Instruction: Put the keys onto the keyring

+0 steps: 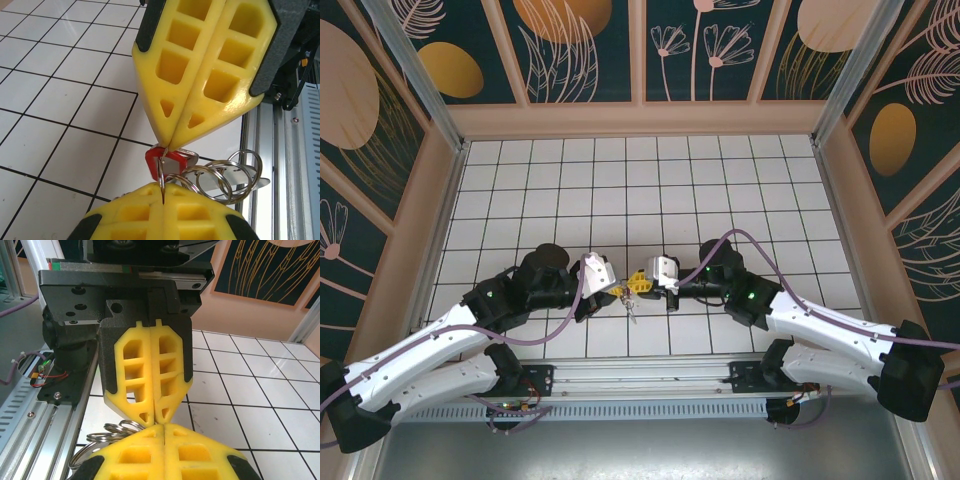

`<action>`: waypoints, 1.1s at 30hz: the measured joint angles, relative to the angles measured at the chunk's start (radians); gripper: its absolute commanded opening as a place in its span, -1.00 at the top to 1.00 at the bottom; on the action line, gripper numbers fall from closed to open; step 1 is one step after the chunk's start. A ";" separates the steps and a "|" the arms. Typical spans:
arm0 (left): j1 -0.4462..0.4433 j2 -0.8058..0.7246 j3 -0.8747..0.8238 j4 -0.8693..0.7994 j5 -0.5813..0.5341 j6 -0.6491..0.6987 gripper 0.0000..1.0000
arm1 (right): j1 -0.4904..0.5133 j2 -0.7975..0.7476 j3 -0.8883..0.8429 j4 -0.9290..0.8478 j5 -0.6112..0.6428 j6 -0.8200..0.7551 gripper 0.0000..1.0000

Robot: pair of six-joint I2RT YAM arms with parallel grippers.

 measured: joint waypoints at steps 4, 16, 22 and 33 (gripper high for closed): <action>0.000 -0.002 0.000 -0.001 0.000 0.000 1.00 | 0.000 0.002 0.000 0.000 -0.003 0.000 1.00; 0.000 -0.010 0.000 -0.003 0.000 0.000 1.00 | 0.000 0.004 0.000 0.000 -0.010 -0.013 1.00; 0.000 -0.010 0.000 -0.002 0.000 0.000 1.00 | 0.000 0.004 0.000 -0.001 -0.010 -0.019 1.00; 0.000 -0.011 0.010 0.016 0.008 0.000 1.00 | -0.001 0.005 0.000 -0.001 -0.010 -0.019 1.00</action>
